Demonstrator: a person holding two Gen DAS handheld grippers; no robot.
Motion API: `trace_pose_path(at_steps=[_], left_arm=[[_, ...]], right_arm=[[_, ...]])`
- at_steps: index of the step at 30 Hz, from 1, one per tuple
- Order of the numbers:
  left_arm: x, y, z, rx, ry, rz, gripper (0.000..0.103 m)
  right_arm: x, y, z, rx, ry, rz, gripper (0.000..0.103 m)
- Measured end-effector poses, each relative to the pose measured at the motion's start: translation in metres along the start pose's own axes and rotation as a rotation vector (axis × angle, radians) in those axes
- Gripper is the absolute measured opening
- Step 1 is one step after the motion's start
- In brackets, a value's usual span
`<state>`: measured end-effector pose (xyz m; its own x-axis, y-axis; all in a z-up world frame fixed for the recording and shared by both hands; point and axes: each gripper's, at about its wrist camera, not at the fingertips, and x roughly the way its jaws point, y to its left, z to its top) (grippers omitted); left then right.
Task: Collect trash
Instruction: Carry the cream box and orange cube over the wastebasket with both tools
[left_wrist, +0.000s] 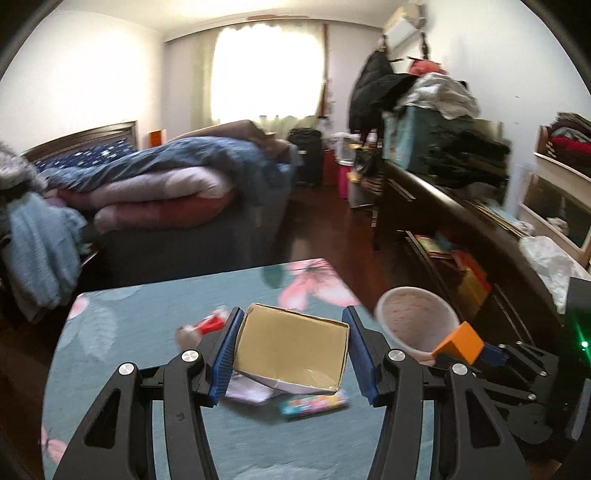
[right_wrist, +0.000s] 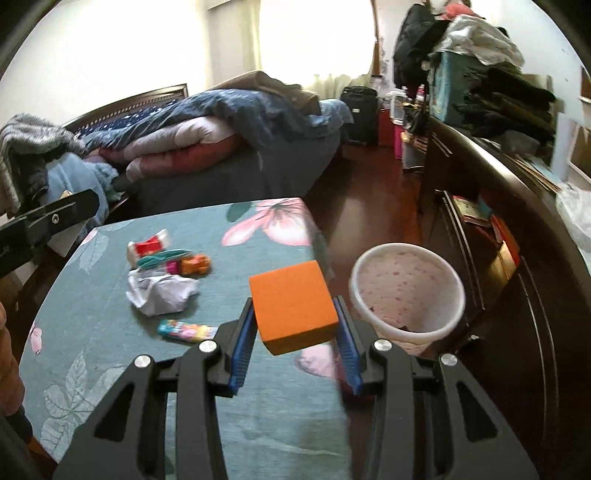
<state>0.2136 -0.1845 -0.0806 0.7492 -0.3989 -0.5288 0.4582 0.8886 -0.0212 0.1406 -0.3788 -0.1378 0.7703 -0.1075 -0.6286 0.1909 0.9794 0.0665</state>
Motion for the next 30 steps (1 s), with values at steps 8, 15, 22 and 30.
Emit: trace_pose_path(at_steps=[8,15,22,30], left_arm=[[0.039,-0.060,0.008,0.076,0.030,-0.057,0.055],[0.082,-0.104,0.011,0.128,0.055,-0.101,0.054],[0.122,-0.138,0.016,0.165,0.083,-0.127,0.055],[0.169,-0.165,0.031,0.139,0.123,-0.160,0.055]], right_arm=[[0.010,-0.052,-0.001,0.073,-0.008,-0.053,0.042],[0.027,-0.099,-0.003,0.134,-0.001,-0.119,0.042],[0.050,-0.142,-0.007,0.224,0.011,-0.156,0.042],[0.084,-0.173,-0.005,0.280,0.028,-0.187,0.042]])
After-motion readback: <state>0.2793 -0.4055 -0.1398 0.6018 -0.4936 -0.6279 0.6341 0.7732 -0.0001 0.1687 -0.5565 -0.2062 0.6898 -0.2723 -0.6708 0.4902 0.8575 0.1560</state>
